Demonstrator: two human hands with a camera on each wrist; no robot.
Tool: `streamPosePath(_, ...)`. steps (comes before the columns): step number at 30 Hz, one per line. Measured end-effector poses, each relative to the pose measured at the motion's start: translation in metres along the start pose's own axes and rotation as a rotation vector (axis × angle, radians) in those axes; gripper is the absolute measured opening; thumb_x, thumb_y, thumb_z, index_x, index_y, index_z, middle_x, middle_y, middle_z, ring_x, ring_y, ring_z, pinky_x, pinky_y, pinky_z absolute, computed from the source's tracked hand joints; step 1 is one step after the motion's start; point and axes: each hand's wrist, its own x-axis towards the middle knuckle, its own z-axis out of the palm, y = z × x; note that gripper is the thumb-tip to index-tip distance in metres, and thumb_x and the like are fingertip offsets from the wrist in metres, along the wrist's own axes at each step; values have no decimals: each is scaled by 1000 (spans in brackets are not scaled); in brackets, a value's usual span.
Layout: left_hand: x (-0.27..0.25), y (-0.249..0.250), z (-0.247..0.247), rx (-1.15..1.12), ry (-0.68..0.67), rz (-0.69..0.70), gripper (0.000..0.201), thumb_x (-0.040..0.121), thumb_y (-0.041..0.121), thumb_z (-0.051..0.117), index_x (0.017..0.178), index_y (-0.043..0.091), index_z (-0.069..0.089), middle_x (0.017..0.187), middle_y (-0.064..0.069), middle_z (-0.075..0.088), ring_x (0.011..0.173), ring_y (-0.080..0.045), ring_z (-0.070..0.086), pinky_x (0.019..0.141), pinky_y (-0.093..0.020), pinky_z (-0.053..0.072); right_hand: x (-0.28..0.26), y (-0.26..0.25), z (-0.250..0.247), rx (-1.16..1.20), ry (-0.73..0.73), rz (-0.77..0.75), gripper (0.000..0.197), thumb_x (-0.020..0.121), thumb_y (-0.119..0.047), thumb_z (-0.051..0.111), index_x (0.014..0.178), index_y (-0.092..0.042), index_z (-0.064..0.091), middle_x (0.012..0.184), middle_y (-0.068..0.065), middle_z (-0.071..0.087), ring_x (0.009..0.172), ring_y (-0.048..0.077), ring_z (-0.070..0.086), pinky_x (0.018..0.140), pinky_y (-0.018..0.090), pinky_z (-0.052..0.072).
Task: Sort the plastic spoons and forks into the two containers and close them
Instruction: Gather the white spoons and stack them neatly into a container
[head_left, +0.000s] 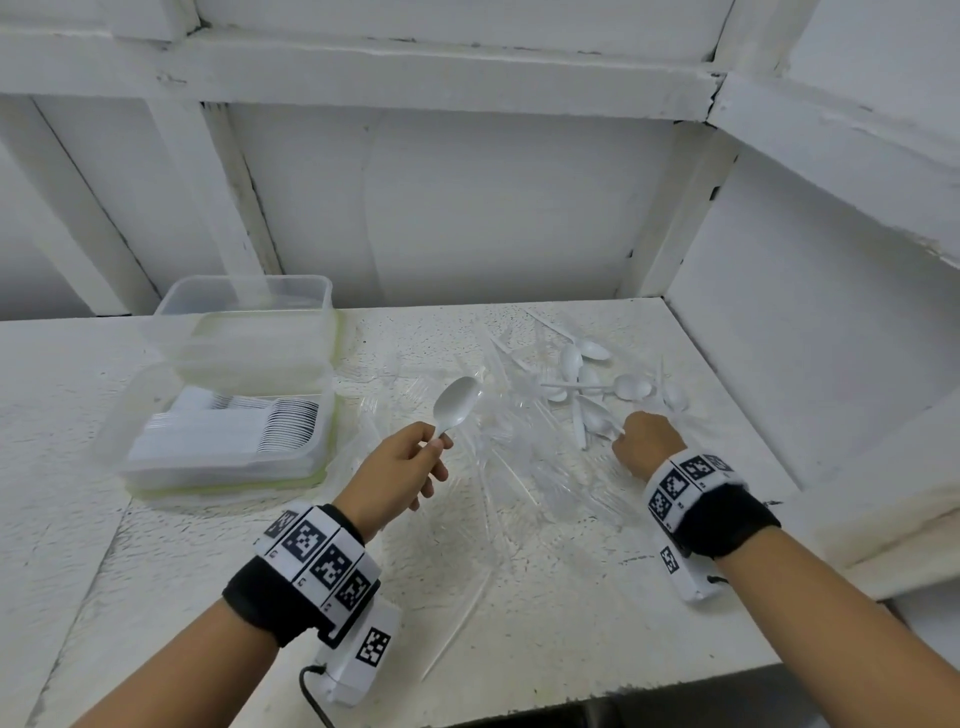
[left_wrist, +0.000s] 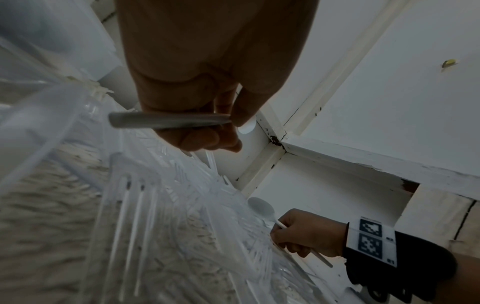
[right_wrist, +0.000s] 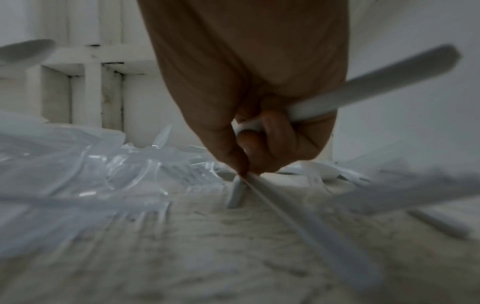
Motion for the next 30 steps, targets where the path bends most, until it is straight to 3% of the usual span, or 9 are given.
streamPosePath(2, 2, 1, 4, 10, -16, 4, 18, 99, 20, 40, 93, 18, 57, 73, 0, 59, 59, -11, 50, 53, -23, 41, -2, 0, 1, -24, -26, -23, 28, 92, -10, 43, 65, -9, 39, 75, 9, 44, 80, 23, 45, 67, 27, 36)
streamPosePath(6, 5, 3, 9, 25, -41, 11, 18, 99, 19, 40, 93, 18, 57, 73, 1, 58, 59, -11, 50, 53, -22, 41, -8, 7, -4, 68, -9, -45, 33, 94, -12, 42, 62, -12, 36, 64, 1, 42, 59, 16, 43, 49, 23, 28)
streamPosePath(8, 8, 5, 11, 52, -39, 24, 18, 98, 20, 40, 92, 19, 57, 71, 2, 57, 59, -10, 48, 54, -21, 39, -13, 11, -12, 157, 23, -58, 27, 96, -13, 39, 69, -8, 42, 70, 3, 47, 67, 19, 48, 54, 25, 31)
streamPosePath(10, 13, 10, 16, 111, -32, 45, 19, 98, 22, 40, 95, 15, 58, 70, 3, 54, 59, -8, 45, 56, -20, 36, -18, 13, -21, 384, 58, -50, 18, 98, -14, 35, 88, -6, 47, 79, 7, 54, 71, 22, 57, 59, 26, 38)
streamPosePath(12, 21, 21, 24, 182, -22, 84, 20, 98, 26, 41, 97, 11, 55, 70, 3, 50, 59, -8, 42, 55, -19, 34, -21, 14, -27, 687, 72, -11, 18, 100, -18, 33, 95, -9, 48, 75, 7, 54, 57, 17, 54, 49, 23, 40)
streamPosePath(16, 59, 56, 50, 342, -17, 230, 19, 98, 25, 42, 80, 19, 45, 65, 8, 44, 57, -6, 39, 52, -22, 28, -15, 14, -39, 1070, 130, 108, 21, 98, -23, 38, 98, -10, 54, 64, 0, 41, 47, 11, 30, 33, 14, 21)
streamPosePath(19, 101, 78, 77, 509, -9, 325, 33, 96, 23, 43, 64, 16, 42, 59, 4, 41, 61, -16, 42, 55, -28, 27, -10, 12, -43, 1123, 156, 134, 23, 96, -34, 45, 86, -15, 53, 63, 0, 38, 47, 11, 28, 31, 13, 20)
streamPosePath(25, 159, 99, 122, 979, -216, 359, 27, 95, 26, 45, 101, 7, 63, 85, -3, 54, 81, -22, 55, 69, -28, 43, 3, 22, -39, 1117, 190, 223, 24, 95, -23, 43, 79, -12, 57, 57, 1, 35, 45, 13, 29, 29, 14, 21)
streamPosePath(30, 173, 93, 138, 1205, -362, 285, 16, 91, 26, 55, 94, 11, 59, 83, -4, 56, 78, -23, 54, 66, -28, 44, 10, 30, -36, 1109, 103, 259, 19, 92, -16, 43, 83, -8, 57, 59, 1, 33, 45, 11, 23, 31, 13, 17)
